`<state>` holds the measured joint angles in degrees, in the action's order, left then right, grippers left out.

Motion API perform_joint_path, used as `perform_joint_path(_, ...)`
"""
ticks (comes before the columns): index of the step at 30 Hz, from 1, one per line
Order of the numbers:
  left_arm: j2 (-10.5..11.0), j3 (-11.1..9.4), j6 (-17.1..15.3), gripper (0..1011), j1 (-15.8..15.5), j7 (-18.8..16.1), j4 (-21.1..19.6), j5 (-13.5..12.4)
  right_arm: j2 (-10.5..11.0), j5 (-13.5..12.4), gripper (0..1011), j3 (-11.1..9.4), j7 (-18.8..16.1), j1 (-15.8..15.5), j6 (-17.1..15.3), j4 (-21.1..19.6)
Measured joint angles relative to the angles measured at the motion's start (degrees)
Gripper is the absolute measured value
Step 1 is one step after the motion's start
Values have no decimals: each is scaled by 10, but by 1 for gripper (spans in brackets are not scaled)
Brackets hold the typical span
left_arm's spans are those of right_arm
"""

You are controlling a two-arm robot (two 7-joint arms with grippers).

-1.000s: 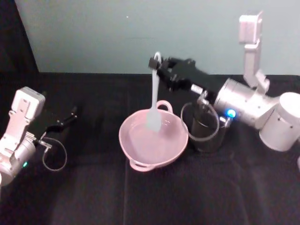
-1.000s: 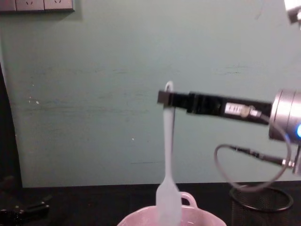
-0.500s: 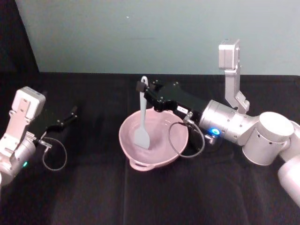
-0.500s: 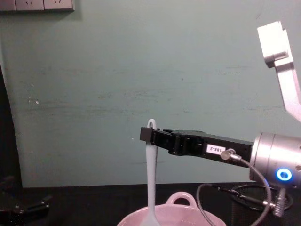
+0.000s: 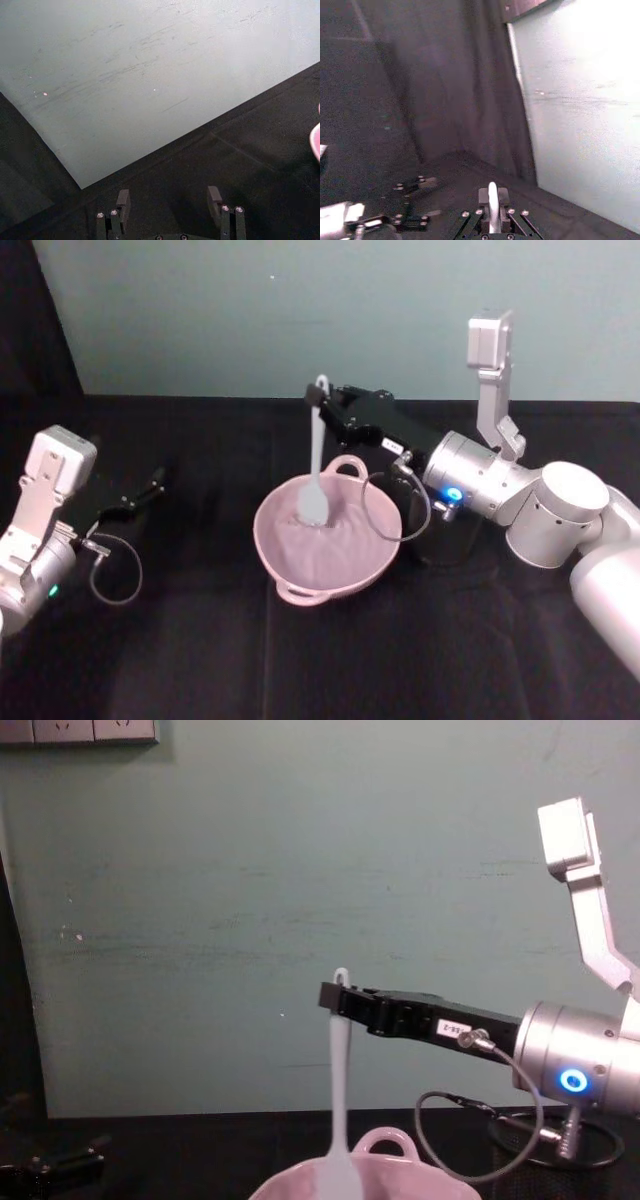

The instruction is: Use the one hand to pick up the spoon and stir the clear water in the bowl.

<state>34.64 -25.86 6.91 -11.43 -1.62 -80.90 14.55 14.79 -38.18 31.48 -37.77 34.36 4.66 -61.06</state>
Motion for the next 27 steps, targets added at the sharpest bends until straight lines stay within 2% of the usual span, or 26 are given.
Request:
perform_joint_path(7, 0, 0, 0, 1011, 0, 0, 0, 0, 15, 16, 116, -19, 19, 0, 3, -2)
perform_joint_path(13, 0, 0, 0, 1011, 0, 0, 0, 0, 44, 31, 116, -31, 40, -27, -16, -56)
perform_joint_path(19, 0, 0, 0, 1011, 0, 0, 0, 0, 75, 65, 116, -24, 58, -60, -45, -134)
perform_joint_path(23, 0, 0, 0, 1011, 0, 0, 0, 0, 81, 76, 117, -13, 54, -68, -57, -161)
perform_joint_path(27, 0, 0, 0, 1011, 0, 0, 0, 0, 80, 82, 117, -3, 48, -71, -63, -171)
